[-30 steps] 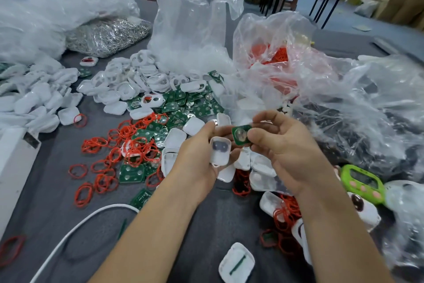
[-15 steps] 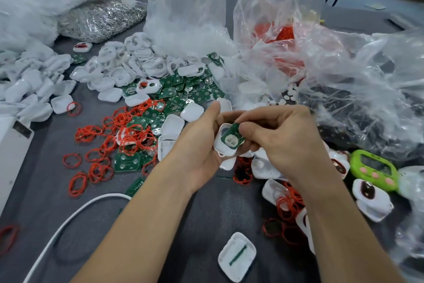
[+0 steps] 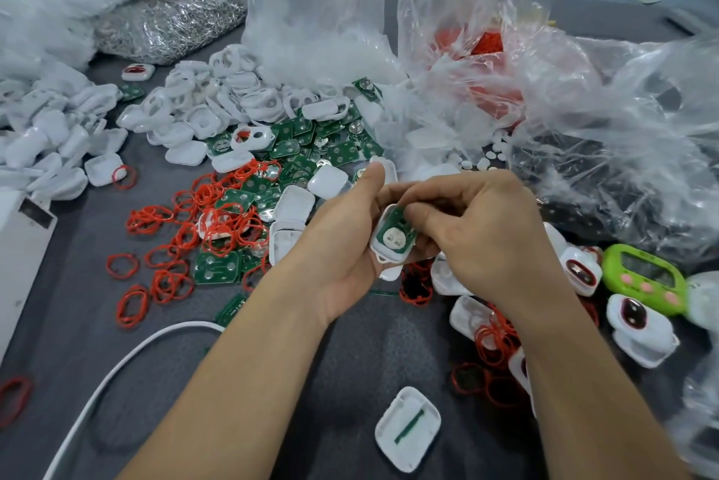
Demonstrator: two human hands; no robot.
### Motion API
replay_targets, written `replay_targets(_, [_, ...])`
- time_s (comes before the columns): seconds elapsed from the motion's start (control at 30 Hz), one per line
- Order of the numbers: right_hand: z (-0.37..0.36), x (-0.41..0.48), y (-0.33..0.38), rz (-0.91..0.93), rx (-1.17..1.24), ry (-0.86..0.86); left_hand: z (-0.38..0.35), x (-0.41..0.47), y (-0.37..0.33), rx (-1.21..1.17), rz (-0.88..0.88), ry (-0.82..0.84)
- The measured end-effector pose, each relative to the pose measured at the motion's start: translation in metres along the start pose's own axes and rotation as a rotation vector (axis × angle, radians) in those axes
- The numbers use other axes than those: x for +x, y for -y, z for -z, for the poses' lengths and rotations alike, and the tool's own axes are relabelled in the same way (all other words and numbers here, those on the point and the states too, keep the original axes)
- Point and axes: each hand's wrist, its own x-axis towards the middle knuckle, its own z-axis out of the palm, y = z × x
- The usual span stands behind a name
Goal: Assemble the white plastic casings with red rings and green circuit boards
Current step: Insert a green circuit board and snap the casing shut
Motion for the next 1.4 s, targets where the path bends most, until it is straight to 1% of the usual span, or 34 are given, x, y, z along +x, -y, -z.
replay_targets(0.23, [-0.002, -0.003, 0.002, 0.027, -0.032, -0.006, -0.002, -0.001, 0.001, -0.009, 0.011, -0.067])
replay_targets(0.37, [-0.007, -0.007, 0.007, 0.076, -0.071, -0.095, 0.000, 0.000, 0.001, -0.017, 0.011, -0.057])
replay_targets(0.7, [-0.017, -0.006, 0.004, 0.086, -0.157, -0.192, 0.002, 0.001, 0.003, -0.065, 0.005, -0.033])
replay_targets(0.83, [-0.020, -0.006, 0.002, 0.108, -0.215, -0.239, 0.001, 0.002, 0.004, -0.098, -0.017, -0.057])
replay_targets(0.97, [-0.023, -0.006, 0.000, 0.093, -0.252, -0.287, -0.001, 0.003, 0.007, -0.120, -0.049, -0.099])
replay_targets(1.13, [-0.025, -0.008, 0.003, 0.100, -0.284, -0.306, -0.003, 0.003, 0.012, -0.152, -0.095, -0.145])
replay_targets(1.27, [-0.026, -0.008, 0.004, 0.106, -0.284, -0.335, -0.005, 0.001, 0.014, -0.166, -0.122, -0.163])
replay_targets(1.4, [-0.027, -0.007, 0.002, 0.105, -0.215, -0.343, -0.007, 0.001, 0.011, -0.200, -0.140, -0.150])
